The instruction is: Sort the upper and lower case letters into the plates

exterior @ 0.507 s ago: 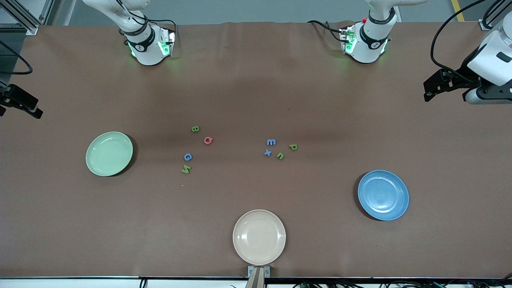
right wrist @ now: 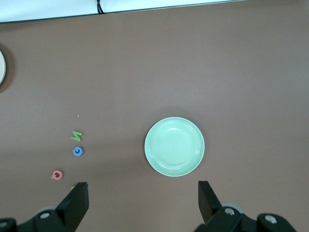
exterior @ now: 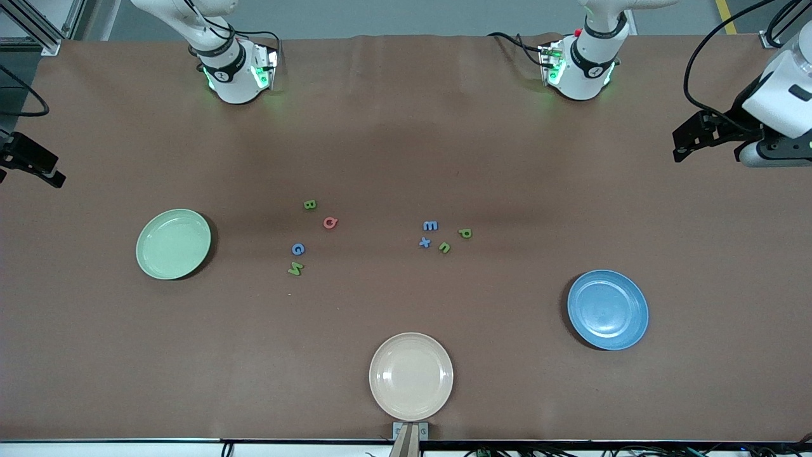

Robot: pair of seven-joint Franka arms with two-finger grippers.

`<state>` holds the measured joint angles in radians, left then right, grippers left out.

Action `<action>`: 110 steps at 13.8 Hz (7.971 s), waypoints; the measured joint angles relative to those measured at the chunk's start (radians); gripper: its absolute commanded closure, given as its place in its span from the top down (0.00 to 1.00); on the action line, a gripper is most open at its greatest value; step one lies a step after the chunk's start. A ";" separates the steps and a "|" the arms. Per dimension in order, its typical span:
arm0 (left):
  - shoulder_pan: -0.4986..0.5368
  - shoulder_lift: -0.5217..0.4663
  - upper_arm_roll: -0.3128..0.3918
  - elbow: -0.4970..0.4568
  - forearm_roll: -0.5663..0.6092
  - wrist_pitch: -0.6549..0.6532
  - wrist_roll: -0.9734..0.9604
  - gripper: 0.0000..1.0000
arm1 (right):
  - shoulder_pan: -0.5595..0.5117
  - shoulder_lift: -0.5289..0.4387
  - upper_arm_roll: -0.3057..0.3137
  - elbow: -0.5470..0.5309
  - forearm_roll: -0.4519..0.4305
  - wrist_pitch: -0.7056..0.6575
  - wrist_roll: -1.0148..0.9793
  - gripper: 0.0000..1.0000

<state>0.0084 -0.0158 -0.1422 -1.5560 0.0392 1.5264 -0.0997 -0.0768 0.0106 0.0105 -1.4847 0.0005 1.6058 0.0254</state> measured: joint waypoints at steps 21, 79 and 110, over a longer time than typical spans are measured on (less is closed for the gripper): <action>-0.440 0.487 -0.029 -0.252 0.005 0.676 -0.913 1.00 | 0.277 0.316 0.020 -0.383 0.005 0.554 0.045 1.00; -0.186 0.618 -0.030 -0.211 0.165 0.969 -0.818 0.99 | -0.028 0.378 -0.018 -0.425 0.019 0.486 -0.185 0.18; -0.453 0.713 -0.019 -0.082 0.310 0.868 -1.552 0.00 | 0.448 0.471 0.014 -0.462 0.024 0.710 0.522 1.00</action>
<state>-0.4444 0.6968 -0.1613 -1.6375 0.3497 2.3942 -1.6520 0.3715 0.4812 0.0247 -1.9462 0.0241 2.3160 0.5471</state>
